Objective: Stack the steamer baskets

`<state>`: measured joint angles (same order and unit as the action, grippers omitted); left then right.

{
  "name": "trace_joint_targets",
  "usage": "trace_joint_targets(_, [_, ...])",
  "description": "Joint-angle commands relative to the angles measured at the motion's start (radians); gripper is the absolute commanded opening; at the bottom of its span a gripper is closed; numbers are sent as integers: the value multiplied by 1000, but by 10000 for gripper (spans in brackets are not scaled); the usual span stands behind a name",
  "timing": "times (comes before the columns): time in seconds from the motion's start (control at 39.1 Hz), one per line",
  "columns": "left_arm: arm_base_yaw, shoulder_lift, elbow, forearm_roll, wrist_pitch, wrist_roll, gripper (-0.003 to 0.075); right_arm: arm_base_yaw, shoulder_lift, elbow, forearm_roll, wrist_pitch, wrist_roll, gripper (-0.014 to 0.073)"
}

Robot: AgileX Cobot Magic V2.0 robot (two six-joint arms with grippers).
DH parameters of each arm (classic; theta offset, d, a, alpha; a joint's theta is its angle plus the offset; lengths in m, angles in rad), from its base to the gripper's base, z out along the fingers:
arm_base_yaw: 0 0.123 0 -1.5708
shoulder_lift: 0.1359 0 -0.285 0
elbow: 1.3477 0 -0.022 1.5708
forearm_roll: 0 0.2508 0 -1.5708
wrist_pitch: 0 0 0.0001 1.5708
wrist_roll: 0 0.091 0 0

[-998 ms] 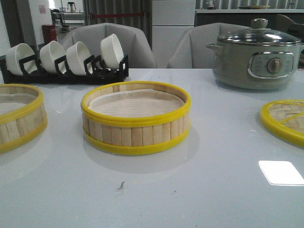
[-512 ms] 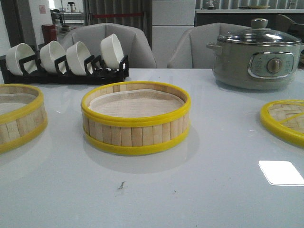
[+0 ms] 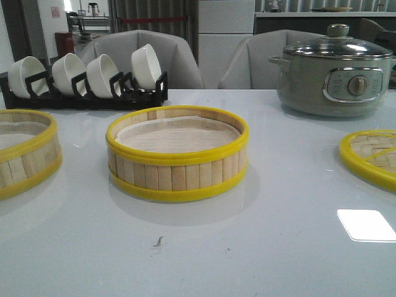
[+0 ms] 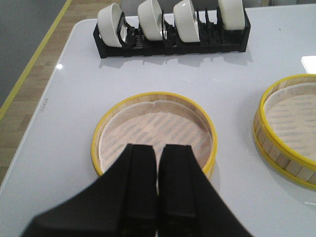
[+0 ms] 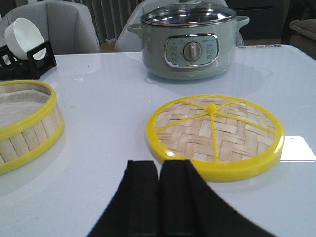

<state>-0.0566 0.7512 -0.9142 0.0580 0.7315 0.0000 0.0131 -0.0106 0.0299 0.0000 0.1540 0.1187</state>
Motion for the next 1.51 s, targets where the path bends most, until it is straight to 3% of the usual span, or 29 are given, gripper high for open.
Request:
trace_joint_targets(0.0, [-5, 3, -35, 14, -45, 0, 95, -4, -21, -15, -13, -92, 0, 52])
trace_joint_targets(0.18, [-5, 3, -35, 39, -12, 0, 95, -4, -21, -15, -9, -170, 6, 52])
trace_joint_targets(0.31, [-5, 3, -35, 54, -7, 0, 95, -4, -21, -29, 26, -271, 91, 52])
trace_joint_targets(0.46, [-5, 3, -35, 54, -6, 0, 95, -3, -4, -197, 34, -72, 117, 52])
trace_joint_targets(0.61, [-5, 3, -35, 48, -5, 0, 95, -3, 176, -373, 34, 89, 143, 52])
trace_joint_targets(0.95, [-27, 3, -35, 27, 23, 0, 95, -3, 589, -622, 12, 133, 142, 52])
trace_joint_targets(1.48, [-27, 3, -35, 13, 21, 0, 95, -2, 633, -627, -27, 43, 142, 52])
